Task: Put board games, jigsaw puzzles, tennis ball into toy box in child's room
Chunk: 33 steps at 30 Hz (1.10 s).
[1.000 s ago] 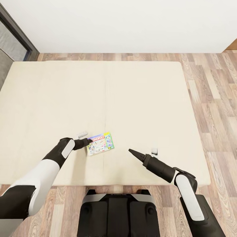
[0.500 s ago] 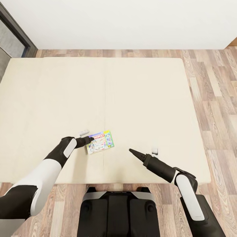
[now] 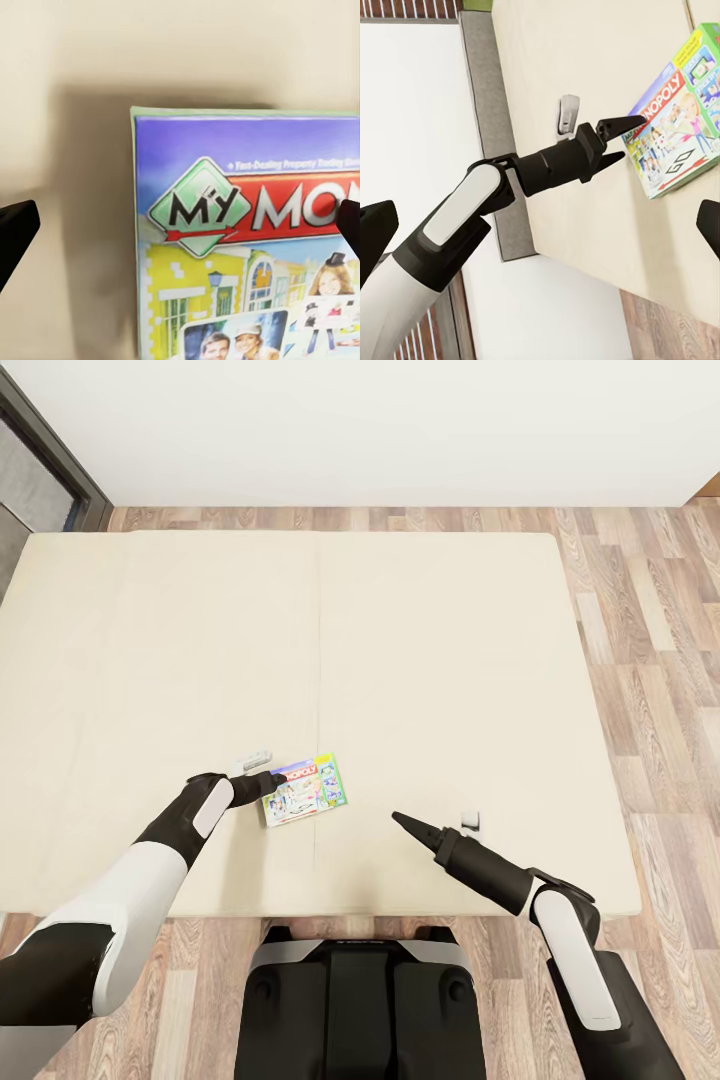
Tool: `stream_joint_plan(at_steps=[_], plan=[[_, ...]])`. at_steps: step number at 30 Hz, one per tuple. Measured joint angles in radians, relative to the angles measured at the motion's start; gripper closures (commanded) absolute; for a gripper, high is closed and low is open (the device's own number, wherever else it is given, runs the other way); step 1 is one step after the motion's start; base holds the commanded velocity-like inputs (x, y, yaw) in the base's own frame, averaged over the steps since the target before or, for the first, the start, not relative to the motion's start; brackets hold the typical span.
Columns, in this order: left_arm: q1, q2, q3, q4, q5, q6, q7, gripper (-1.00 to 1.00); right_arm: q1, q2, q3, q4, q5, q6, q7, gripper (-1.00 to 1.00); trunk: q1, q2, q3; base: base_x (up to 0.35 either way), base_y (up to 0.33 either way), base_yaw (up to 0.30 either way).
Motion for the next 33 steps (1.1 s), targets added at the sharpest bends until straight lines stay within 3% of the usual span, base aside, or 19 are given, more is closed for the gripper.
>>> stream_joint_plan(at_steps=[5, 10, 14, 17, 29, 33], plan=[[0.009, 0.000, -0.002, -0.010, -0.003, -0.012, -0.008, -1.00, 0.000, -0.002, -0.009, 0.003, 0.001, -0.009, -0.005, -1.00, 0.000, 0.000, 0.000, 0.000, 0.000, 0.000], [0.012, -0.001, -0.005, 0.000, 0.017, -0.035, -0.014, -1.00, 0.000, 0.005, -0.010, 0.003, 0.001, -0.009, -0.004, -1.00, 0.000, 0.000, 0.000, 0.000, 0.000, 0.000], [0.015, 0.004, -0.006, 0.012, 0.068, -0.051, -0.016, -1.00, 0.000, -0.009, -0.009, 0.003, 0.000, -0.010, -0.005, -1.00, 0.000, 0.000, 0.000, 0.000, 0.000, 0.000], [0.015, 0.004, -0.004, 0.014, 0.085, -0.053, -0.016, -1.00, 0.000, -0.011, -0.009, 0.003, 0.000, -0.010, -0.005, -1.00, 0.000, 0.000, 0.000, 0.000, 0.000, 0.000], [0.015, 0.002, -0.002, 0.018, 0.098, -0.054, -0.016, -1.00, 0.000, -0.011, -0.009, 0.003, 0.000, -0.010, -0.005, -1.00, 0.000, 0.000, 0.000, 0.000, -0.003, 0.000], [0.016, 0.002, -0.002, 0.013, 0.084, -0.054, -0.016, -1.00, 0.000, -0.011, -0.009, 0.003, 0.000, -0.010, -0.005, -1.00, 0.000, 0.000, 0.000, 0.000, -0.029, 0.000]])
